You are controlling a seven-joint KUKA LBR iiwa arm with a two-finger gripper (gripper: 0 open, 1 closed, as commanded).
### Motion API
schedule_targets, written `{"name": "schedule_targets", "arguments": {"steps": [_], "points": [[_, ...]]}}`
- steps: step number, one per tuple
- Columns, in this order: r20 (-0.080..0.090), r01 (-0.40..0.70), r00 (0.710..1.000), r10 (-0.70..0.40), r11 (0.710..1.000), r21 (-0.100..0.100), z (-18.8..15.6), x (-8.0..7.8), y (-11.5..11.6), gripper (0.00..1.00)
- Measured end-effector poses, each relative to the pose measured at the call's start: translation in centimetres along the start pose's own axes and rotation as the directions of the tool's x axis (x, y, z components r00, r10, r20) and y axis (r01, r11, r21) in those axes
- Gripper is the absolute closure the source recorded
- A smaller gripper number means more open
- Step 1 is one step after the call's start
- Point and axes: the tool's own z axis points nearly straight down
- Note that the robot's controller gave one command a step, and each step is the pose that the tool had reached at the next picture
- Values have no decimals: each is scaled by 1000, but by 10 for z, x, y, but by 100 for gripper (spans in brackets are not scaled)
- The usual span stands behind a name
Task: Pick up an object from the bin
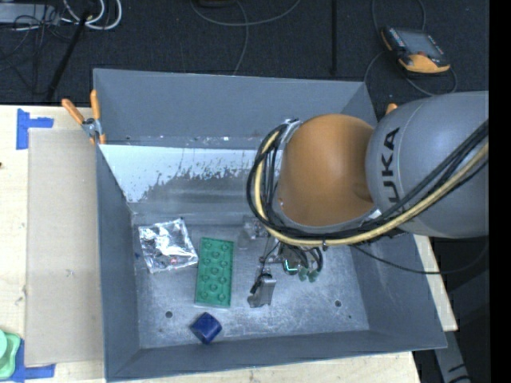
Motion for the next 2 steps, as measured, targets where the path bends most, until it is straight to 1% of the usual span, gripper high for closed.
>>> {"name": "schedule_targets", "arguments": {"steps": [1, 2], "points": [[7, 517, 856, -517, 856, 3, 124, -50, 37, 0], [8, 764, 645, -764, 645, 6, 93, -39, 39, 0]]}}
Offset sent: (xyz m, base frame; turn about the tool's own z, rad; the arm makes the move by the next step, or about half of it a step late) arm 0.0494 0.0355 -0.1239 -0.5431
